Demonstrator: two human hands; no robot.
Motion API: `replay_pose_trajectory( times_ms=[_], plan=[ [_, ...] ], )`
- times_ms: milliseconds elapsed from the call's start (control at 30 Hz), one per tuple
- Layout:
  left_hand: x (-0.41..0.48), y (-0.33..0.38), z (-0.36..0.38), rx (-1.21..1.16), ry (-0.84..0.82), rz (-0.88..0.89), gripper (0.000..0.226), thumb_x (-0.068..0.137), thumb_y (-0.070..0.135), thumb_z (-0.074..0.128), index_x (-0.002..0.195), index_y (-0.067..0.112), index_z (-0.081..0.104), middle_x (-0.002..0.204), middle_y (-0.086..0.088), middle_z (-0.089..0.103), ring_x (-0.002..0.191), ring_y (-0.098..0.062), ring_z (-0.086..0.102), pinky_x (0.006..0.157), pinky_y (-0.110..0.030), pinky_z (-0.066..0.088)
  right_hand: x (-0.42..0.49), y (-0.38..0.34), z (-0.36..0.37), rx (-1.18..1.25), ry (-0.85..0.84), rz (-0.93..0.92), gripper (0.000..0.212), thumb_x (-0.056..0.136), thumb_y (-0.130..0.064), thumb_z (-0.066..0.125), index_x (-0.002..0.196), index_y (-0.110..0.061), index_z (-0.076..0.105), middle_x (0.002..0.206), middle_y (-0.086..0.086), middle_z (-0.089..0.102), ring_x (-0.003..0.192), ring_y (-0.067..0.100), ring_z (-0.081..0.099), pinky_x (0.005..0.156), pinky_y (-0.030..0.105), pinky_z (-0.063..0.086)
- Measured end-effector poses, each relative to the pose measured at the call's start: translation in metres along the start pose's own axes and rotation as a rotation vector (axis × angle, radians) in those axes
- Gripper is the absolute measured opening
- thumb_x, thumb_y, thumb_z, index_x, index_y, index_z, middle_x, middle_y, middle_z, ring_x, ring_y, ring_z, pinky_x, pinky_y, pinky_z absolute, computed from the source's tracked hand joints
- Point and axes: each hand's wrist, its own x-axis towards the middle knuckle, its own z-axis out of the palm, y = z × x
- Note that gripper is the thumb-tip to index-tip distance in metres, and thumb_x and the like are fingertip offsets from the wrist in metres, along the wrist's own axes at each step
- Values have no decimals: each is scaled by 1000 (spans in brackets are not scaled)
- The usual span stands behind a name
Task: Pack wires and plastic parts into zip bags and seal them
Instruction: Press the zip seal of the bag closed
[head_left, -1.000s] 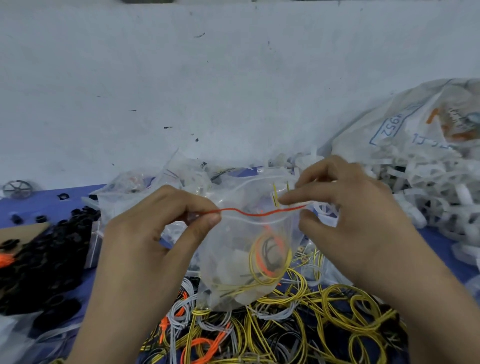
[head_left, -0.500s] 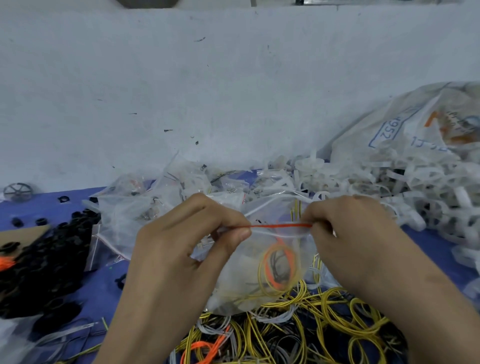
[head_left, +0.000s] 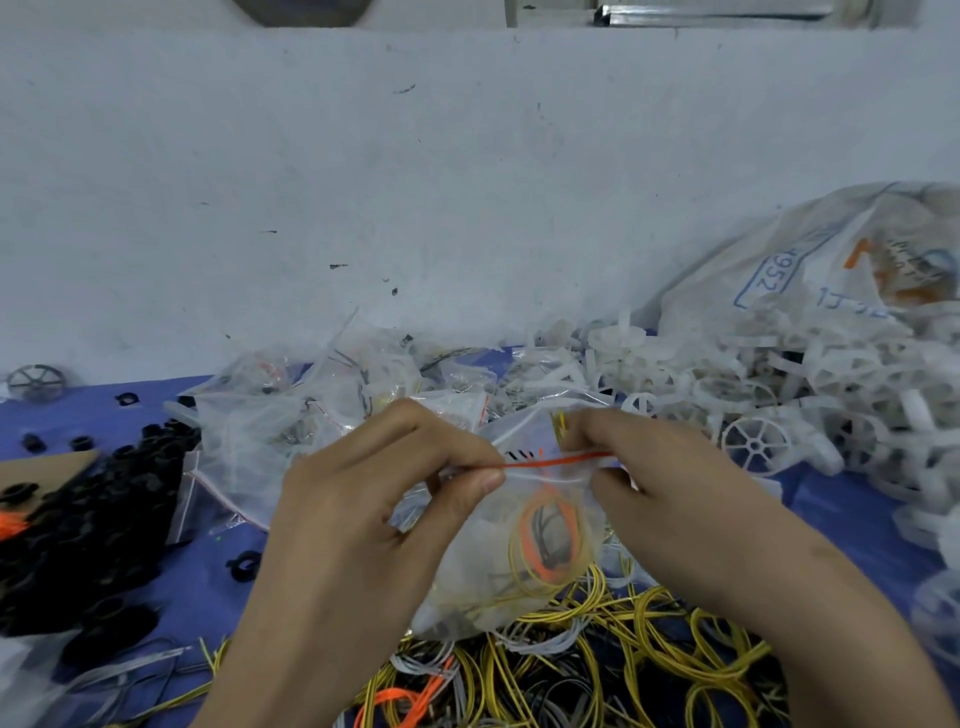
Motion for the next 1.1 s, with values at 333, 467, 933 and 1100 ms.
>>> replay_pose_trajectory(
  times_ms=[333,467,933,1100],
  plan=[
    [-2,-3,-3,21,1,-48,13,86,35,55,84,28,66,81,14,62,80,1,58,70,-16,43,-5,5,5,24,-284,-177,26,95,-44,39,107,-30,58,86,-12,65,92,5,51,111,29,21],
    [-3,-3,-3,-129,58,-182,35,75,43,74,105,46,57,85,19,65,82,5,63,77,-2,43,-4,3,2,112,-261,-185,32,93,-41,47,87,-18,68,73,-5,65,71,9,57,70,22,44],
    [-2,-10,-10,-62,-15,-183,19,70,53,63,68,35,65,74,15,66,70,1,62,62,-15,45,-2,-3,-5,256,172,-326,29,74,-27,79,97,-37,66,104,-17,55,69,7,56,70,14,42],
    [-1,-6,-8,-97,-26,-202,15,62,54,64,61,39,63,64,20,65,60,7,59,55,-2,38,2,-5,0,244,91,-358,11,77,-24,77,86,-28,73,88,-15,63,73,10,57,67,17,41]
  ],
)
